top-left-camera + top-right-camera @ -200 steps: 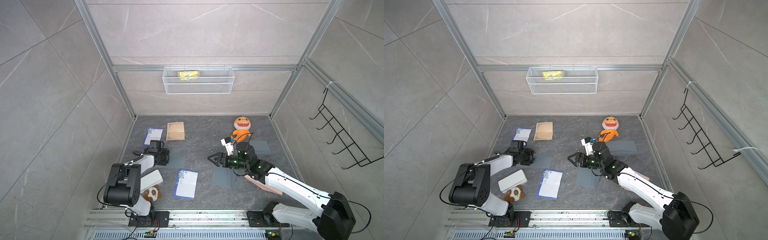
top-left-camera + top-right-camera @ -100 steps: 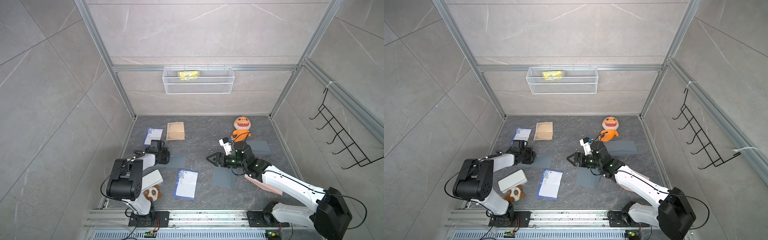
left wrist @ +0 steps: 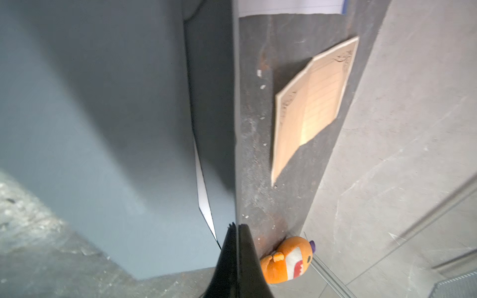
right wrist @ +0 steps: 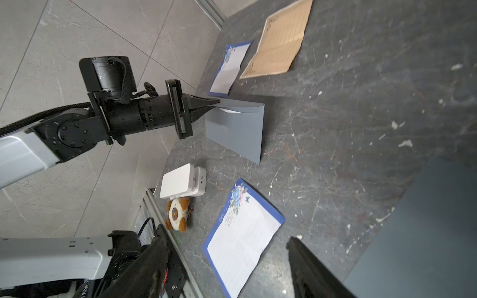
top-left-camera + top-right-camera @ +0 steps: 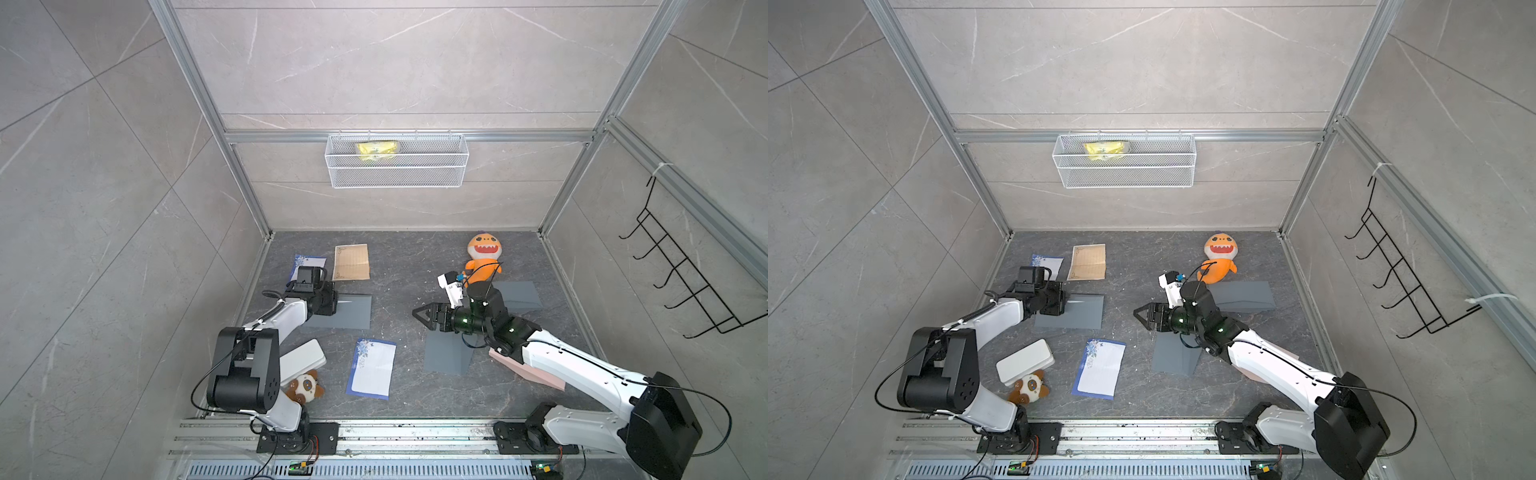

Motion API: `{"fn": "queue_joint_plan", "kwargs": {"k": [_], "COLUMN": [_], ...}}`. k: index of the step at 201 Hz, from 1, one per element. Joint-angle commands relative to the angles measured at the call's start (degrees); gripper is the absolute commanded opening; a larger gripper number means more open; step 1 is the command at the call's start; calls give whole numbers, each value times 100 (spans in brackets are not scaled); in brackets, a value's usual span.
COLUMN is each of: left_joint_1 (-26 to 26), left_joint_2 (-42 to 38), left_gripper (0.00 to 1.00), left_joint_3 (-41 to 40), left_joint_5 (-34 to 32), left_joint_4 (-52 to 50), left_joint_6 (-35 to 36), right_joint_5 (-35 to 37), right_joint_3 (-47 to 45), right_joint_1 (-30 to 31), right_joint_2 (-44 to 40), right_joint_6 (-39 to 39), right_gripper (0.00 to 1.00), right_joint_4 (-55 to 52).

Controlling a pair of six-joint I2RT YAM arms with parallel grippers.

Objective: Take the letter paper out of the envelope
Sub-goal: Pick up the envelope from the center of the board.

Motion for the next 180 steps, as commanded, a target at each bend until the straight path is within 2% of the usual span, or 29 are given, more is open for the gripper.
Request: {"fn": "queue_joint_plan", "kwargs": {"k": [1,20,42,80,107,137,180], "left_joint_1": [-5,-45,-108,-190,-334,-575,-856], "left_joint_2": [-368,-515,-590,-444,-350,-218,35], "left_gripper": [0,0,0,0,0,0,0], "left_joint_3": [569,1000,1534,2531,3020,3354,3783], "left_joint_5": [-33,-8,99,392,485,545,563], "left_joint_4": [-875,-1528,-2206,-3362,-3778,-3978,-4140], "left_joint_6": [-17,-34,-3,289,537,772,1021], "right_joint_5": [243,324,423,441,349,4,20], "right_joint_3": [-127,-169,-81,438,1013,1882,2685], "right_joint_1": [43,56,53,61,61,78,270], "right_joint_2": [-98,-49,122,545,927,1565,2164], "right_joint_6": [-590,-1070,-1999,-3790,-4864,-5202,-5472], "right_gripper": [75,75,75,77,78,78,78], "right_joint_4": [687,1211,1549,1452,1087,505,-156]}}
